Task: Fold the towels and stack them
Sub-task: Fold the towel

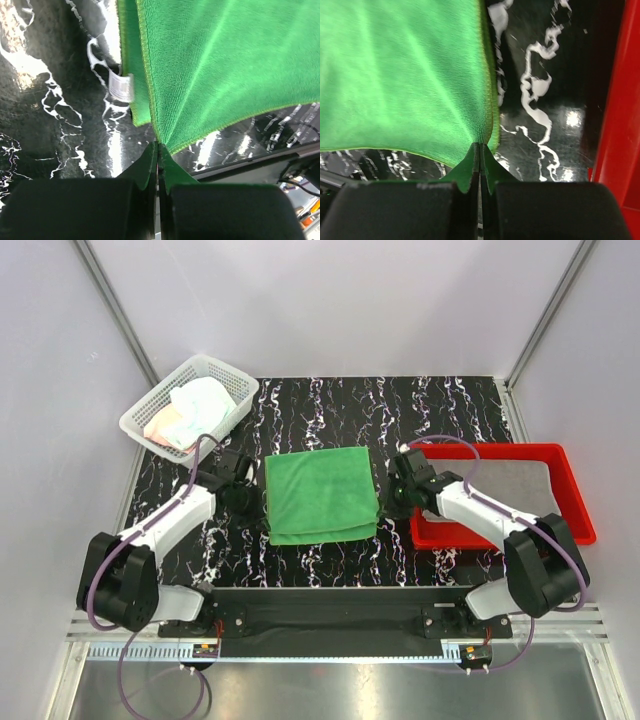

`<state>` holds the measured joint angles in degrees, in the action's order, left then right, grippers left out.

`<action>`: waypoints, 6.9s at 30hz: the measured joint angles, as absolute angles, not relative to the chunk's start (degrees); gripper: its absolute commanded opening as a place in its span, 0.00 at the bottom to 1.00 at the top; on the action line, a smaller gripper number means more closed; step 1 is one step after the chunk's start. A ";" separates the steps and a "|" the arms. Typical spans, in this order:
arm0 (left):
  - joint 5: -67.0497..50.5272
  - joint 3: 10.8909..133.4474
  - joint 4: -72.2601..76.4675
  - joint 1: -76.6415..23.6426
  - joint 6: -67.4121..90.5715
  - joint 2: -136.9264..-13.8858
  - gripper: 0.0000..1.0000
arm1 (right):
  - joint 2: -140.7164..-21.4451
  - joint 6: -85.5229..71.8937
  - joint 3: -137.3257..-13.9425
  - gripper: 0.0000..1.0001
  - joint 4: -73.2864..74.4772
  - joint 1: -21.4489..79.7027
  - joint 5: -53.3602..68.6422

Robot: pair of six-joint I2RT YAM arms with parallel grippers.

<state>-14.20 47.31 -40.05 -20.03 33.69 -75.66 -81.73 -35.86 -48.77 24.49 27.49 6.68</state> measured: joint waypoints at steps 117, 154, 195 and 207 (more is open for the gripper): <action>-20.75 109.12 -47.20 -8.58 -11.62 -132.29 0.42 | -147.63 29.78 -133.21 0.48 63.26 11.42 39.16; -26.87 113.19 -53.69 -7.18 -14.79 -134.89 0.00 | -150.23 31.11 -135.46 0.00 62.19 11.33 40.03; -29.50 103.53 -44.73 -5.82 -8.82 -122.21 0.00 | -123.46 34.57 -100.33 0.00 30.65 10.22 39.51; -30.57 94.45 -43.48 -5.82 -8.21 -113.84 0.00 | -111.55 36.34 -82.37 0.00 22.70 10.20 40.42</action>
